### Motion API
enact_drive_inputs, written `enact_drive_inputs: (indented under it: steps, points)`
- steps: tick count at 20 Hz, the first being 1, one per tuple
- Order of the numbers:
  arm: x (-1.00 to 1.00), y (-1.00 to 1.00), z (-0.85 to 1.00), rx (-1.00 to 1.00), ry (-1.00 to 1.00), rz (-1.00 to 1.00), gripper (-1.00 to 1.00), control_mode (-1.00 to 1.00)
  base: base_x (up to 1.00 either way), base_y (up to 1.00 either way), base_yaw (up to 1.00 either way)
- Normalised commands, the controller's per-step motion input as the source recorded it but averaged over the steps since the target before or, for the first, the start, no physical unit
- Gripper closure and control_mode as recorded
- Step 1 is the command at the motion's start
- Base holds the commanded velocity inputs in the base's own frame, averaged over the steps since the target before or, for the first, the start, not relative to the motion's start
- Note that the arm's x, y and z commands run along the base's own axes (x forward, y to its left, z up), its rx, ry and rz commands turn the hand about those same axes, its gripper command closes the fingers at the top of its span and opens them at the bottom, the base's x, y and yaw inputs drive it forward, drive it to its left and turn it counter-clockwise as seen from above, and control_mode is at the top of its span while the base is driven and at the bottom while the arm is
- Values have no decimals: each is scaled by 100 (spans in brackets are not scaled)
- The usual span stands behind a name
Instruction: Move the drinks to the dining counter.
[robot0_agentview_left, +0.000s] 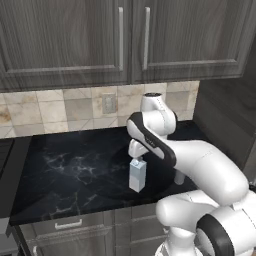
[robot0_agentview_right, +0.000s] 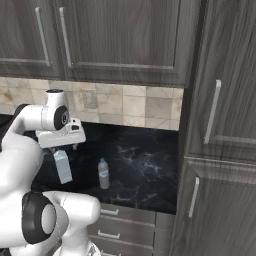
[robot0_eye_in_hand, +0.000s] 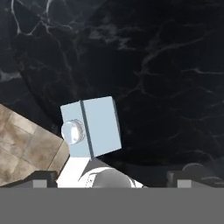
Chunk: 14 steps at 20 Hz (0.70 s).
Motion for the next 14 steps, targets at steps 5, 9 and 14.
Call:
enact_drive_inputs:
  steps: [5,9,14]
  points:
    - [18,9,-17,-6,6,2,-100,-100,0,0,0]
    - [31,10,-14,-1,0,0,-100,-100,0,0,0]
    - [29,7,-7,0,0,0,-100,-100,0,0,0]
